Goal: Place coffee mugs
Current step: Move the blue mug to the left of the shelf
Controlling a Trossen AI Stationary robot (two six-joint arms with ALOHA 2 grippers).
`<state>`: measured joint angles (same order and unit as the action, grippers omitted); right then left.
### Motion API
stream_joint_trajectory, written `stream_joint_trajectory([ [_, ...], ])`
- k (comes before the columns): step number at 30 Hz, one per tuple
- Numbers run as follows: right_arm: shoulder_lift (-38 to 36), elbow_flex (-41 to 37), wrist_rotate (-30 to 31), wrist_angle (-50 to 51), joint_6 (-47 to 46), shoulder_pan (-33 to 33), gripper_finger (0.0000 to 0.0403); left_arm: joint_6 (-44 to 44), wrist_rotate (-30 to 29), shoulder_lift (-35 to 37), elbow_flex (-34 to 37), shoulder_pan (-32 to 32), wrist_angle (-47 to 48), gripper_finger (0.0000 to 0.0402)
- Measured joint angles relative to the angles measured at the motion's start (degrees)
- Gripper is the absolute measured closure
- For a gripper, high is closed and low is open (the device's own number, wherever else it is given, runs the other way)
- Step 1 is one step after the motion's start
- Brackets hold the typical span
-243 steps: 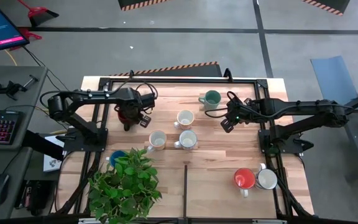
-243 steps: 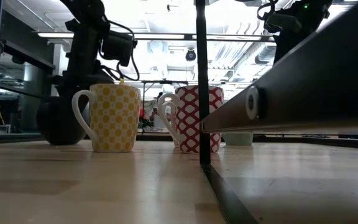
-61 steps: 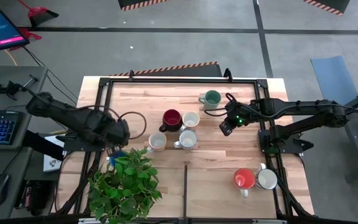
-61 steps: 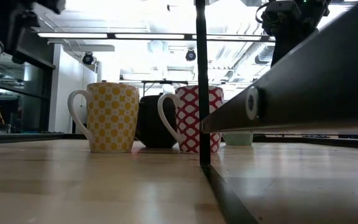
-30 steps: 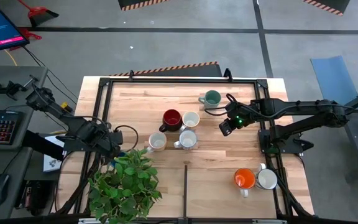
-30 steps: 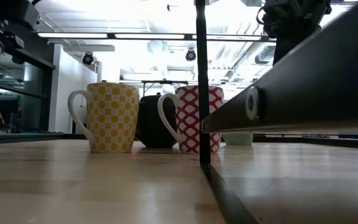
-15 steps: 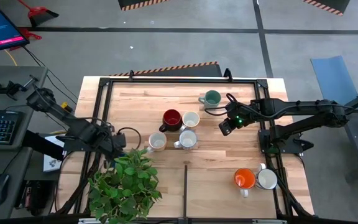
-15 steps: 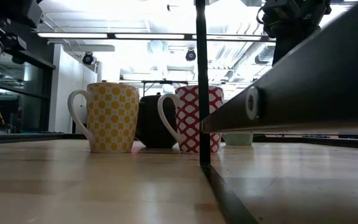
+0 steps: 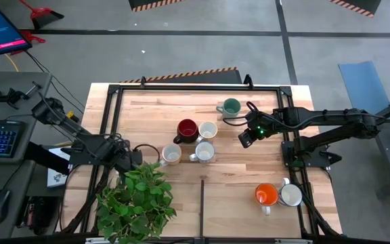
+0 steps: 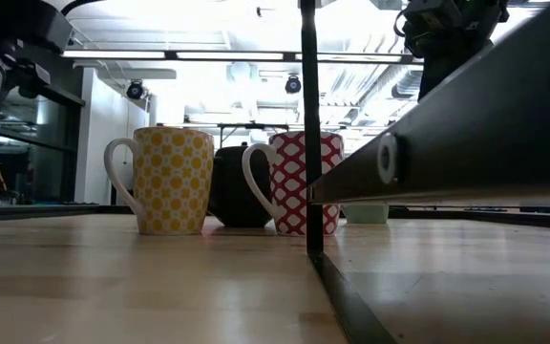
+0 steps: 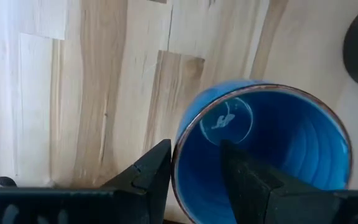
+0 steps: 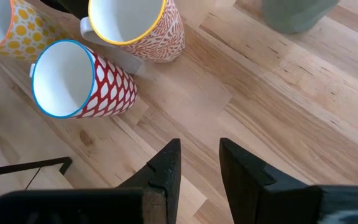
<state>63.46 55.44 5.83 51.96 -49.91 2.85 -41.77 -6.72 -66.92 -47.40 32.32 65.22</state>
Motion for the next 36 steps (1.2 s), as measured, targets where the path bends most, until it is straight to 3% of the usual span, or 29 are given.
stream_joint_trajectory([
  [12, 0.0, 0.0, 0.0, 0.0, 0.9, 0.0, 0.0313, -0.3, 0.5, -2.7, 3.7, 0.0, -6.1, 0.0275],
  [27, 0.0, 0.0, 0.0, 0.0, 0.9, 0.0, 0.0313, -1.6, -1.4, -2.6, 3.8, 0.0, -5.6, 0.0277],
  [30, 0.0, 0.0, 0.0, 0.0, 0.9, 0.0, 0.0313, -1.1, -2.5, -2.6, 3.8, 0.0, -5.6, 0.0297],
  [36, 0.0, 0.0, 0.0, 0.0, 0.9, 0.0, 0.0313, -0.5, -2.4, -2.5, 3.8, -0.4, -5.6, 0.0388],
])
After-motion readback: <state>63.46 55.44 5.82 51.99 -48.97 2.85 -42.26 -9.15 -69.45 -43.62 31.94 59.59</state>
